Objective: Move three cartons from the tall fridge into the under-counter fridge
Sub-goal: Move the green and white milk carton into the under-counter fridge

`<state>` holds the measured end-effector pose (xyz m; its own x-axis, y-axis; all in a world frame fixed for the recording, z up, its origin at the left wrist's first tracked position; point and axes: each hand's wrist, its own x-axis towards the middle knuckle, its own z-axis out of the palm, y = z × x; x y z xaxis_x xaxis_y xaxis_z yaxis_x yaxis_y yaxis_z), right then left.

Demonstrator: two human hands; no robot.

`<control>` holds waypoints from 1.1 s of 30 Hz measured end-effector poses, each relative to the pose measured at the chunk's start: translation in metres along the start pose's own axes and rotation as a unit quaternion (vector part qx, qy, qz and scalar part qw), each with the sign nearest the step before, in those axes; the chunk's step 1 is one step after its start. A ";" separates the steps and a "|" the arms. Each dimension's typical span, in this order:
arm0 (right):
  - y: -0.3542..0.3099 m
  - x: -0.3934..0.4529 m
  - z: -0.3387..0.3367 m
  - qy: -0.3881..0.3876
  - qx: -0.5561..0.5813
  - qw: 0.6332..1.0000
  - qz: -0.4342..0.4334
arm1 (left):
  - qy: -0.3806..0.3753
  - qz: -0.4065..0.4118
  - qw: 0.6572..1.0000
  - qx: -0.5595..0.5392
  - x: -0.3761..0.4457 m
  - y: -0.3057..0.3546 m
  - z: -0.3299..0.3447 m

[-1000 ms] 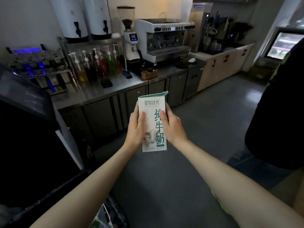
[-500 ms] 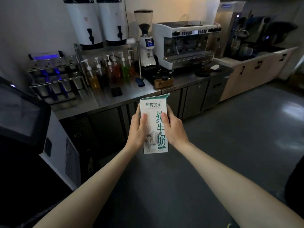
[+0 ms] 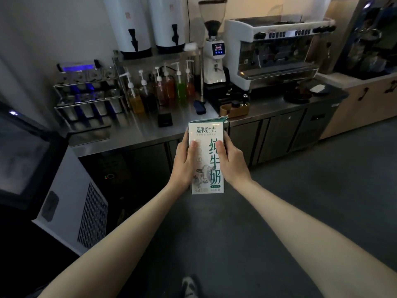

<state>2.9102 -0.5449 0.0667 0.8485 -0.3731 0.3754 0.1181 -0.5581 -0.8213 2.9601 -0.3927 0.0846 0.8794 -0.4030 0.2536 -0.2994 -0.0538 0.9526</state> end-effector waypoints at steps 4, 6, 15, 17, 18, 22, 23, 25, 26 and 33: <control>0.018 0.046 0.015 -0.006 -0.003 1.000 0.002 | -0.004 0.026 1.000 -0.012 0.046 -0.018 -0.003; 0.023 0.073 0.023 -0.011 -0.006 1.000 -0.001 | 0.004 0.021 1.000 -0.015 0.074 -0.027 -0.006; 0.050 0.187 0.073 -0.022 0.000 1.000 0.021 | -0.007 0.008 1.000 -0.016 0.197 -0.069 -0.035; 0.055 0.210 0.085 -0.020 -0.003 0.999 0.025 | -0.014 0.013 0.999 -0.028 0.222 -0.079 -0.043; 0.057 0.218 0.089 -0.020 -0.002 0.999 0.025 | -0.018 0.018 0.999 -0.031 0.231 -0.083 -0.045; 0.069 0.252 0.106 -0.025 0.006 0.999 0.023 | -0.020 -0.001 1.000 -0.023 0.271 -0.102 -0.054; 0.072 0.259 0.110 -0.026 0.005 0.999 0.024 | -0.019 -0.006 1.000 -0.021 0.279 -0.106 -0.056; 0.079 0.277 0.118 -0.031 0.005 0.999 0.029 | -0.019 -0.009 1.000 -0.013 0.297 -0.116 -0.059; 0.084 0.287 0.122 -0.034 0.007 0.999 0.032 | -0.020 -0.009 1.000 -0.011 0.307 -0.121 -0.059; 0.125 0.352 0.139 -0.064 0.007 0.997 0.049 | -0.016 -0.024 0.999 -0.019 0.371 -0.146 -0.050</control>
<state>3.2957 -0.6431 0.0368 0.9150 -0.3274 0.2357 0.0376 -0.5126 -0.8578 3.3485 -0.4892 0.0483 0.8798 -0.4298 0.2029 -0.2427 -0.0392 0.9693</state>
